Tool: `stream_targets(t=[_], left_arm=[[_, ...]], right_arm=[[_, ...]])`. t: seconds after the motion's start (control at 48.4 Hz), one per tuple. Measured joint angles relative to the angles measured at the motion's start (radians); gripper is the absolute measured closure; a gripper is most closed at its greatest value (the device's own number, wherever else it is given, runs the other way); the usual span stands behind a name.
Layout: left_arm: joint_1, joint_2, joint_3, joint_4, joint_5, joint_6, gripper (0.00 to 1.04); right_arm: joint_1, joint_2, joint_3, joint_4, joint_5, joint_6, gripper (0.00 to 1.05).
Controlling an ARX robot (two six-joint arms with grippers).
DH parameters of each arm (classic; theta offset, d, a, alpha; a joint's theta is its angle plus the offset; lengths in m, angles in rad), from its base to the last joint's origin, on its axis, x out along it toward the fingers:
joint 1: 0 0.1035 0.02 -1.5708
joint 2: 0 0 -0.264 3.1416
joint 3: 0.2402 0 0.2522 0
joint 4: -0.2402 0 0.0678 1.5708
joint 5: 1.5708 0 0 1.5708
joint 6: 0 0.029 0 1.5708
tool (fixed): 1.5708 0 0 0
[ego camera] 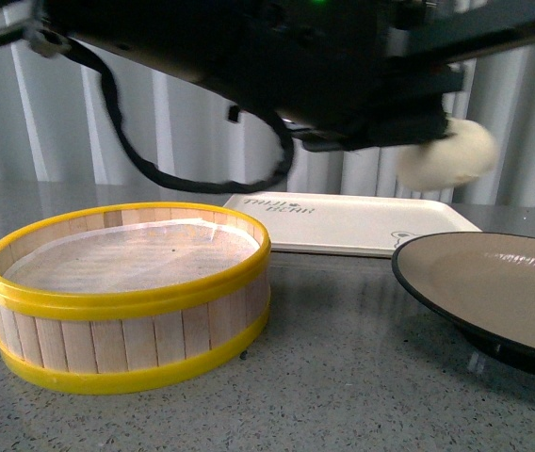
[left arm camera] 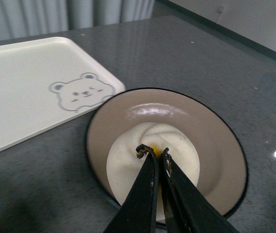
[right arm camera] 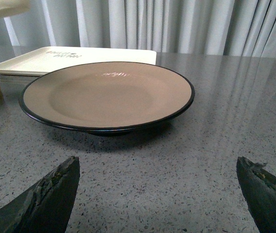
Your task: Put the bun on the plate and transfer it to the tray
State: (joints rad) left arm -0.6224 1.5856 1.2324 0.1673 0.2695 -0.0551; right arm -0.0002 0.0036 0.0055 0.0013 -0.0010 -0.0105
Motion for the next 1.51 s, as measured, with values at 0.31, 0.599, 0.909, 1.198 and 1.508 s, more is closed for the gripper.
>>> stream_targets(t=[0.31,0.599,0.909,1.198,1.508], left_arm=[[-0.109,0.136,0.041,0.138,-0.089,0.024,1.01],[-0.158,0.253,0.117,0.123,-0.096,0.063,1.01],[-0.18,0.378,0.189,0.069,-0.055,0.202,1.01],[-0.18,0.402,0.23,0.05,-0.077,0.214,0.96],[-0.152,0.406,0.263,0.037,-0.095,0.208,0.5]], right_arm=[[0.0,0.0,0.0,-0.001,-0.001,0.0,0.08],[0.0,0.0,0.0,-0.001,0.0,0.0,0.08],[0.0,0.0,0.0,-0.001,0.0,0.0,0.08],[0.0,0.0,0.0,-0.001,0.0,0.0,0.08],[0.0,0.0,0.0,-0.001,0.0,0.0,0.08]])
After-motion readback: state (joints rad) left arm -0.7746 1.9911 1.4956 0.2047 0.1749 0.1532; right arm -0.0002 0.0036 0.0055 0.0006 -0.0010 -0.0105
